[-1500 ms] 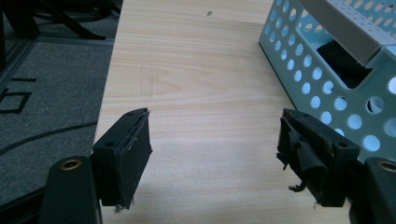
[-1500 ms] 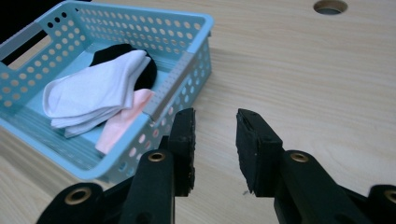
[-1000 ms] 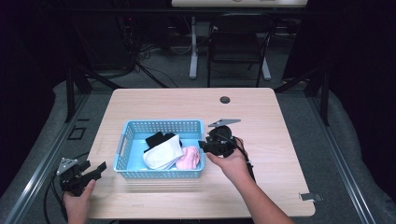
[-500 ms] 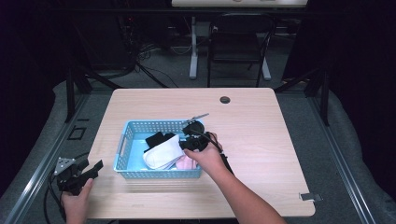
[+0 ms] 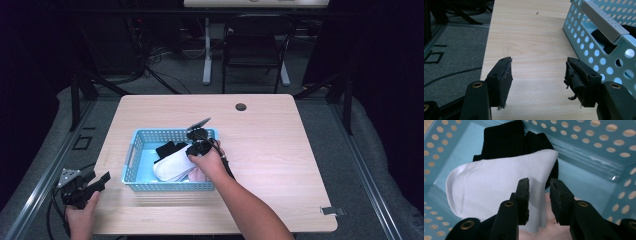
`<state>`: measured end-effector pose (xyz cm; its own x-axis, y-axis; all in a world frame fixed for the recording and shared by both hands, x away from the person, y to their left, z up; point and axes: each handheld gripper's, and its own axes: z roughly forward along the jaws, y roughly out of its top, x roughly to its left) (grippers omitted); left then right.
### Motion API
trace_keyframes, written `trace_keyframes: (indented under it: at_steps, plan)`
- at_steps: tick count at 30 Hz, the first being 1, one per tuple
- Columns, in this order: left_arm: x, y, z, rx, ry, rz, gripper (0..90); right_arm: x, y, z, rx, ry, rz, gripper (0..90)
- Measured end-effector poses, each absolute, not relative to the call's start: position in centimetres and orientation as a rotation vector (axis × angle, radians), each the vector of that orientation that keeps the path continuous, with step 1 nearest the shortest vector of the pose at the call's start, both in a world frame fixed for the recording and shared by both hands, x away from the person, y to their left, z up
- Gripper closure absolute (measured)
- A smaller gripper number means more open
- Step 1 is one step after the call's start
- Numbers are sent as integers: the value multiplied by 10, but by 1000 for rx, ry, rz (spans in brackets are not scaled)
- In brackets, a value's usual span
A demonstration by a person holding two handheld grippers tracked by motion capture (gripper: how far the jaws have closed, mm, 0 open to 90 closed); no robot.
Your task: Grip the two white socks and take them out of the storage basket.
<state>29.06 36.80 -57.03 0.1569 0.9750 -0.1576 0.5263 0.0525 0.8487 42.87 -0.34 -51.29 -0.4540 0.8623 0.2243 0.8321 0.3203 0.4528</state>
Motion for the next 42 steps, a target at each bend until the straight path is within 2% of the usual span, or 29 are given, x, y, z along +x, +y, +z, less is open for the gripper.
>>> trace_keyframes:
  at_steps: [6, 9, 15, 21, 27, 31, 42]
  plan:
    - [290, 369, -571, 1569, 1487, 678, 359, 433, -2, -515, 1646, 2534, 802, 838]
    - [290, 370, -571, 1570, 1494, 674, 359, 433, 0, -513, 1611, 2557, 784, 876]
    - [290, 370, -570, 1566, 1497, 675, 359, 425, 4, -507, 1526, 2542, 862, 886]
    - [288, 371, -568, 1536, 1530, 689, 339, 408, 5, -486, 1401, 2531, 1000, 888]
    - [293, 364, -553, 1580, 1512, 681, 336, 393, 6, -466, 1222, 2539, 1033, 889]
    - [292, 366, -545, 1567, 1499, 703, 333, 386, 0, -452, 1214, 2516, 1095, 890]
    - [292, 369, -565, 1589, 1471, 718, 311, 376, -24, -414, 1181, 2450, 1213, 890]
